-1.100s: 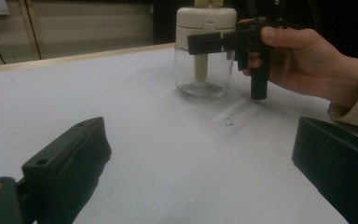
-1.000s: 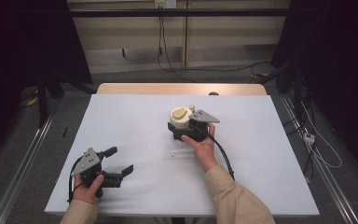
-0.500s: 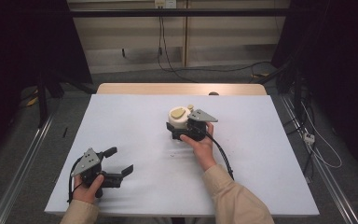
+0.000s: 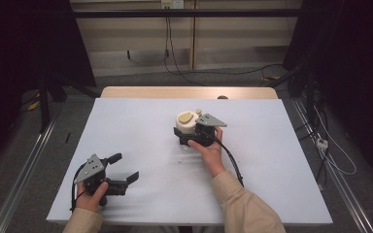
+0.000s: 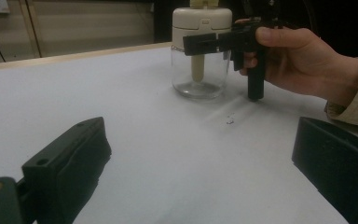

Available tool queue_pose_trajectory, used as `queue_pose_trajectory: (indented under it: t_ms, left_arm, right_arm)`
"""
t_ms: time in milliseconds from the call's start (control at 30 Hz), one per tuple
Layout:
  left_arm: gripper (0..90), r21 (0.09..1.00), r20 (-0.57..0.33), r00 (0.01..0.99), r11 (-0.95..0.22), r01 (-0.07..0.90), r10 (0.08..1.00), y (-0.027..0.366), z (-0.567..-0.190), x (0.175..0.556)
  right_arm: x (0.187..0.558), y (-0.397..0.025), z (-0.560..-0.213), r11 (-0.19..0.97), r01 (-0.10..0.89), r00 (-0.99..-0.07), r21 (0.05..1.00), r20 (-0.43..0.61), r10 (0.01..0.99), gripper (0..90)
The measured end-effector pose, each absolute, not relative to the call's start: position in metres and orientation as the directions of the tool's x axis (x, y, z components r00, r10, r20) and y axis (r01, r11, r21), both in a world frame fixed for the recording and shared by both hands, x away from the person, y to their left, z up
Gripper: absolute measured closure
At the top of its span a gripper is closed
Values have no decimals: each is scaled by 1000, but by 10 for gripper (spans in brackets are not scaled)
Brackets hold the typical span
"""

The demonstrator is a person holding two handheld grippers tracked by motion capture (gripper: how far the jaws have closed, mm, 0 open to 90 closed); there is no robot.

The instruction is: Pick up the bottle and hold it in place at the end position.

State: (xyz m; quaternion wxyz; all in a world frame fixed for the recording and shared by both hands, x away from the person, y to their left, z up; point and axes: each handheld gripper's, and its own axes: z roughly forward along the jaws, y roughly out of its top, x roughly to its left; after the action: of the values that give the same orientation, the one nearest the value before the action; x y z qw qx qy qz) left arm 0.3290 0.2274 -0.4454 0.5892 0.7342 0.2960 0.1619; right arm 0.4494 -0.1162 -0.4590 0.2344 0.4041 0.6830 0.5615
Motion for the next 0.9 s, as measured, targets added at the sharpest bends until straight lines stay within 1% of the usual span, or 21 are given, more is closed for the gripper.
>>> queue_pose_trajectory:
  t_ms: [133,367,900]
  left_arm:
    - [32,961,-108,774,-134,242,624,227,-445,329]
    - [32,961,-107,775,-137,242,623,226,-446,329]
    - [32,957,-110,764,-139,254,636,225,-446,333]
  right_arm:
    - [448,-115,-459,67,277,-573,959,109,812,67]
    - [443,-118,-459,93,286,-583,954,96,807,64]
    - [442,-120,-459,101,296,-592,950,100,800,64]
